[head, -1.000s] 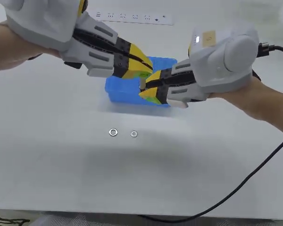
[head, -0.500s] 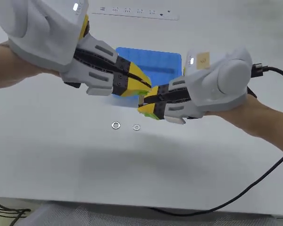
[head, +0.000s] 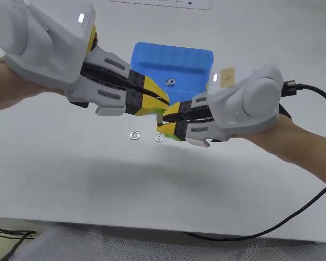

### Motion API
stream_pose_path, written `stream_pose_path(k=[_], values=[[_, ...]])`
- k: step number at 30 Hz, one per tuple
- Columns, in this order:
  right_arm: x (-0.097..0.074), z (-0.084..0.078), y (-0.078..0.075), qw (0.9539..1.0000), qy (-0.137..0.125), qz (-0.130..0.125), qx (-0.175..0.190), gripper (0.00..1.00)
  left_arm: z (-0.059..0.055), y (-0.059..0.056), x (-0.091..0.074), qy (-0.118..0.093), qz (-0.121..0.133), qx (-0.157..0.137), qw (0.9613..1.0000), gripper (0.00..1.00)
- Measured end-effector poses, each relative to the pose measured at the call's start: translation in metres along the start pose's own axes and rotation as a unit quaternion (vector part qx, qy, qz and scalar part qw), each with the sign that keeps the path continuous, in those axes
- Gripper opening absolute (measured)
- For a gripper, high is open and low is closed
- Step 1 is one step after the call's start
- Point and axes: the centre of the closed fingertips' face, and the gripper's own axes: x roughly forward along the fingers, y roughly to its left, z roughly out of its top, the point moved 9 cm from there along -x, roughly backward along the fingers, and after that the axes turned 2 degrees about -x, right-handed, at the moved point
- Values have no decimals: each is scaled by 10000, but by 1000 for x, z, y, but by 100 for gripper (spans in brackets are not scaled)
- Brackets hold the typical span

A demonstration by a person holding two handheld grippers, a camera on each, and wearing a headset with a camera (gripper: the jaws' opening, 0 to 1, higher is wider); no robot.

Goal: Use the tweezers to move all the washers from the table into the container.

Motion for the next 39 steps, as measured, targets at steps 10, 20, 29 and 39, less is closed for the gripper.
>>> stream_pose_path(k=[10,20,29,39], values=[[5,-6,0,10000,66,40,48,11,-10,0,2,-55,121,-193,9997,5],[10,-11,3,9998,68,86,149,11,-18,0,5,-49,87,-304,9995,5],[11,-12,6,9996,41,93,251,11,-20,0,7,-81,47,-357,9993,5],[9,-10,6,9996,3,85,271,11,-18,0,6,-148,40,-383,9991,5]])
